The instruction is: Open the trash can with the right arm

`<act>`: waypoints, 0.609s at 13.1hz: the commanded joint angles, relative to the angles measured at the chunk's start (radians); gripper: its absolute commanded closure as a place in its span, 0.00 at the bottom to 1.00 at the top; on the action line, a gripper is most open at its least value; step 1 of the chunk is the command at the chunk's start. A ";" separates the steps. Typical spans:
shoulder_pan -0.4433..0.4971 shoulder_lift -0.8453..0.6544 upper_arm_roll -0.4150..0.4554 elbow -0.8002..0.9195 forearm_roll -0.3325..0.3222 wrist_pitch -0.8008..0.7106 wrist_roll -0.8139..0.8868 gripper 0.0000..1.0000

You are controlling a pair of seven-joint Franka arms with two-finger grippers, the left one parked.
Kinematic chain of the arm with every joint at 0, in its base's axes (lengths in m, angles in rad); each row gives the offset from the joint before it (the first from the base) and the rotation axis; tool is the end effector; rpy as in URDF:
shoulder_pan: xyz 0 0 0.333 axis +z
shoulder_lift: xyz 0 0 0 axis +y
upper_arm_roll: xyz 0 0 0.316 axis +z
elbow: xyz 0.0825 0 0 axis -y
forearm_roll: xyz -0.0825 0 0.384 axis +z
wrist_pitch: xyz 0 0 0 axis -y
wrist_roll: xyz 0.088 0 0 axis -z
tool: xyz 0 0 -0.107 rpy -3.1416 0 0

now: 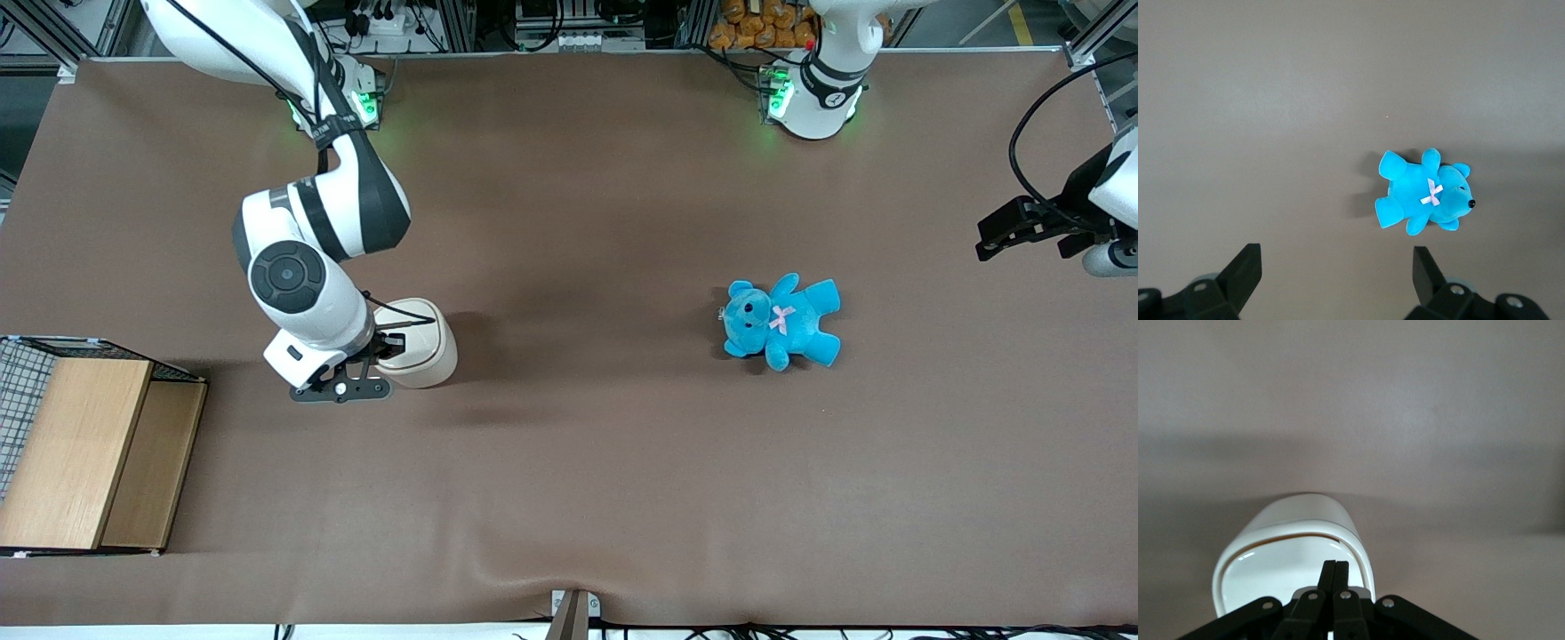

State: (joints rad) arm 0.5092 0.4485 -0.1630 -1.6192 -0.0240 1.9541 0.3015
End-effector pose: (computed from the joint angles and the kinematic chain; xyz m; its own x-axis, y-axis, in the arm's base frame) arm 0.6203 0.2352 0.3587 0.9951 0.0621 -0.0766 0.0710 -0.9903 0.1196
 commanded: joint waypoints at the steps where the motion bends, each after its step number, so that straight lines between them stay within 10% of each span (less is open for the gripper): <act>1: 0.014 -0.050 -0.007 -0.082 -0.016 0.016 0.015 1.00; 8: 0.014 -0.080 -0.009 -0.165 -0.016 0.045 0.031 1.00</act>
State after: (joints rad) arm 0.5093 0.4095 -0.1639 -1.7233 -0.0240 1.9704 0.3044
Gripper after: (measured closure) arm 0.991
